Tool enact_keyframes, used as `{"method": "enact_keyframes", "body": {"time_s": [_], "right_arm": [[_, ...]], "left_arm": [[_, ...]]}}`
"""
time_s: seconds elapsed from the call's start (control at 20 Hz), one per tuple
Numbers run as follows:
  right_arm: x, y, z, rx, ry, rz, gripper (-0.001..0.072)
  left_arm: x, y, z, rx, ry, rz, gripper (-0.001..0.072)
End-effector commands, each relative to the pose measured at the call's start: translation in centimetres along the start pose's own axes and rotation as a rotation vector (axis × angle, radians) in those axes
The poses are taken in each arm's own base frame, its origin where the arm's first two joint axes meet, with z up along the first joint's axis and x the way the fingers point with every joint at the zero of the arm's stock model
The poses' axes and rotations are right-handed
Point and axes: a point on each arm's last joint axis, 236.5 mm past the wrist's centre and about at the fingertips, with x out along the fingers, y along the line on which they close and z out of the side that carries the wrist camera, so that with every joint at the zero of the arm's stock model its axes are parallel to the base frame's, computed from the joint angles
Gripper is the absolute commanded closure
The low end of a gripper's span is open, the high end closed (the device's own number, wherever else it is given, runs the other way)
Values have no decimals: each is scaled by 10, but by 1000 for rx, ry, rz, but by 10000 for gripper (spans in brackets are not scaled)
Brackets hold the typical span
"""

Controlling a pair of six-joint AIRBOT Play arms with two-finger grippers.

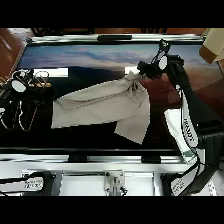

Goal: Fold the shirts.

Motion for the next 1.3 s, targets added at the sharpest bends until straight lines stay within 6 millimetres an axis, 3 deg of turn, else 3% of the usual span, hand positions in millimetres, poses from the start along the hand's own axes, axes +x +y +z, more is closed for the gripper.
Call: {"method": "enact_keyframes", "body": {"time_s": [0.0,0.05,0.15,0.25,0.3,0.4,0.5,0.65,0.95,1.0,1.1,1.15,1.2,1.25], "right_arm": [[-12,-8,-4,-48,63,18,199],[-31,-16,-1,-68,85,5,199],[-68,-39,-7,-129,157,-25,199],[-102,-71,-33,-166,312,-61,199],[-114,-85,-49,-156,399,-75,200],[-131,-104,-77,-130,542,-76,201],[-134,-108,-85,-103,580,-57,201],[-131,-104,-81,-101,558,-46,201],[-127,-102,-75,-91,526,-38,201],[-127,-105,-74,-90,525,-51,201],[-128,-118,-75,-93,531,-109,201],[-128,-126,-79,-95,549,-136,201],[-127,-132,-89,-90,586,-152,201],[-122,-135,-105,-78,634,-147,201]], "left_arm": [[-19,24,-6,119,131,40,272],[-38,42,-9,136,184,78,264],[-69,78,-30,100,313,120,113],[-85,104,-63,-11,429,94,106],[-85,107,-80,-65,469,47,119],[-70,103,-112,-175,506,-85,151],[-46,92,-128,-252,478,-194,150],[-15,89,-132,-312,399,-209,150],[18,72,-140,-274,409,-194,185],[23,68,-140,-270,409,-194,216],[29,65,-136,-272,390,-189,513],[30,63,-133,-276,383,-192,611],[29,63,-131,-273,380,-193,670],[28,63,-129,-269,374,-194,670]]}}
